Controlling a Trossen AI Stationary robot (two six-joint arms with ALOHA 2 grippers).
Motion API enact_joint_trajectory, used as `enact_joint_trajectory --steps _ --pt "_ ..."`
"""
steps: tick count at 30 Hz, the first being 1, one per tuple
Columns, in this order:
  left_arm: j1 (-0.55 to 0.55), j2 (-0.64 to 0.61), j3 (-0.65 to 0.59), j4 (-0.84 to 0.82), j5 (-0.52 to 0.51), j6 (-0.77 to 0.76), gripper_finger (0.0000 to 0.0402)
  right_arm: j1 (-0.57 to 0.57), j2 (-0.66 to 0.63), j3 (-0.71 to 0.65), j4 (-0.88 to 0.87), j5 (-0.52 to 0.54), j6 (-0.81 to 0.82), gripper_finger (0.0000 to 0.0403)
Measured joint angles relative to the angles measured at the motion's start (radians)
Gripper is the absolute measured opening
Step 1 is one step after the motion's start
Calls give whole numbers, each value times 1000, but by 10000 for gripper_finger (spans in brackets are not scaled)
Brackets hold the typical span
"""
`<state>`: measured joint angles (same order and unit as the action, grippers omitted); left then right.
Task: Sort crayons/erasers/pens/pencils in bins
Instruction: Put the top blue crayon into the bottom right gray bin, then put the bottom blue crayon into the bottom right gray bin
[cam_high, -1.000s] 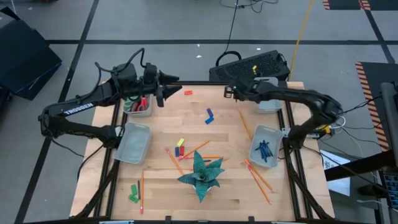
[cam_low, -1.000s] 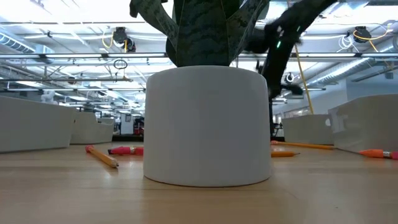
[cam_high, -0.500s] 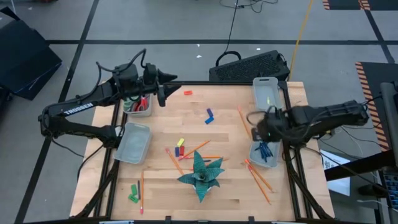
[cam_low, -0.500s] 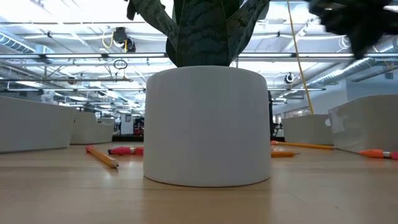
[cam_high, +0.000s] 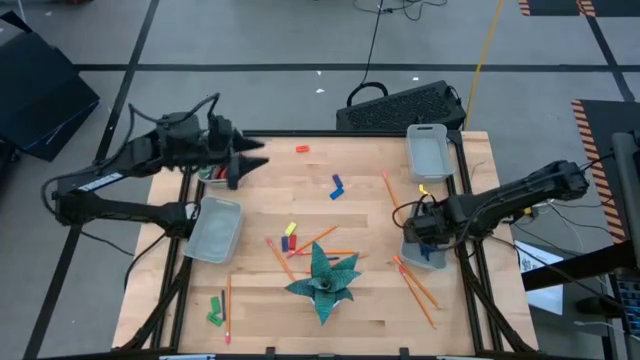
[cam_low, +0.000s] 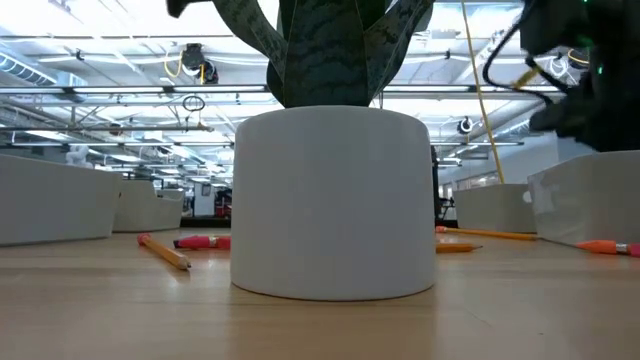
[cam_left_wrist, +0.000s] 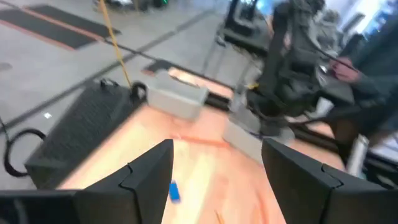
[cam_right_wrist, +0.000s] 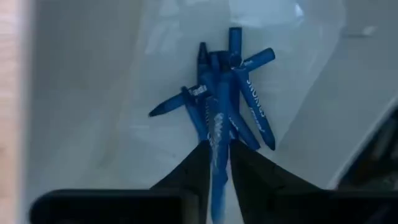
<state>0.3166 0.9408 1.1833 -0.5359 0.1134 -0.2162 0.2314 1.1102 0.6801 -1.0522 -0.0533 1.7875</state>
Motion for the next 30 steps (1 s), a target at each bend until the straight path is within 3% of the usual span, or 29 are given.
enact_joint_trajectory --steps 4,8,12,16,22,30 --pt "-53 -48 0 -177 17 -75 246 -34 1 -41 59 -1 -44 100" --pt "-123 -52 0 -378 17 -203 246 -53 -6 30 -1 38 -105 132" --pt "-213 -21 -32 -503 17 -360 246 -54 6 188 -106 184 -182 136" --pt "-325 39 -80 -580 18 -556 246 -62 26 334 -167 403 -307 131" --pt "-514 159 -109 -652 50 -928 246 -125 27 409 14 645 -679 130" --pt "-765 312 -109 -562 83 -1508 246 -208 22 409 349 670 -1309 130"
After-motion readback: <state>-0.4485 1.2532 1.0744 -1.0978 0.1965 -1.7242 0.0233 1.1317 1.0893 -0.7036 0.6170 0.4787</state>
